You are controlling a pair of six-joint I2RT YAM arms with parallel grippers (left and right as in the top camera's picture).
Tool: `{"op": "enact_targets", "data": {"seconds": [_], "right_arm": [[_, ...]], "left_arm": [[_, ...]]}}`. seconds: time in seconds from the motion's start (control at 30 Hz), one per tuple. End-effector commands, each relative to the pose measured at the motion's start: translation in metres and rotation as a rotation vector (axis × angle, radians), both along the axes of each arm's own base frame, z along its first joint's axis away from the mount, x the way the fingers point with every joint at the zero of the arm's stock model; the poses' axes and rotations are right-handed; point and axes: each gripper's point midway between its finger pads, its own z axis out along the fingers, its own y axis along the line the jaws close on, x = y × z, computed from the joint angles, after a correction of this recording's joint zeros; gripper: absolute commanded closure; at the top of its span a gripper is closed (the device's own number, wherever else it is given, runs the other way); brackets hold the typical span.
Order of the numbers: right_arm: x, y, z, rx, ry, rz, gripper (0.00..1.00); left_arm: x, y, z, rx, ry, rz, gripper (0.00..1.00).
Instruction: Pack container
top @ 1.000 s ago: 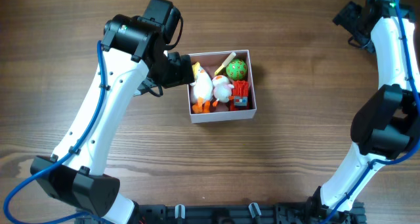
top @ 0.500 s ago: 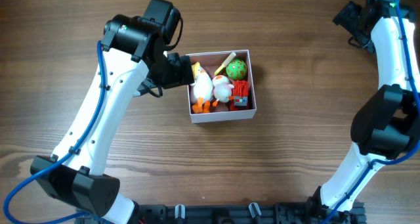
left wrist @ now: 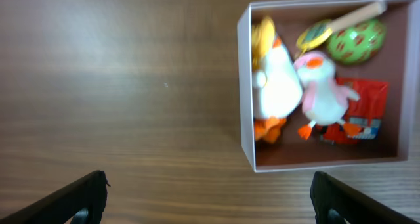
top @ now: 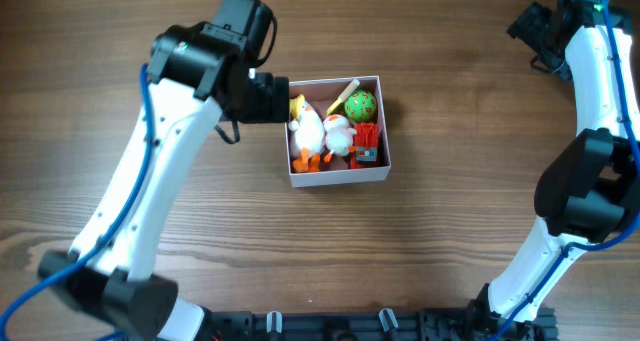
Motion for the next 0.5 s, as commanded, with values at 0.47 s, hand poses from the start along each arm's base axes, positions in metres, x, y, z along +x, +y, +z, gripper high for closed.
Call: {"op": "enact_targets", "data": {"seconds": [0.47], "right_arm": [[-0.002,0.001,0.012,0.002,-0.027,-0.007,0.00]], "left_arm": [[-0.045,0.078,0.018,-0.185,-0.512,0.025,0.00]]}}
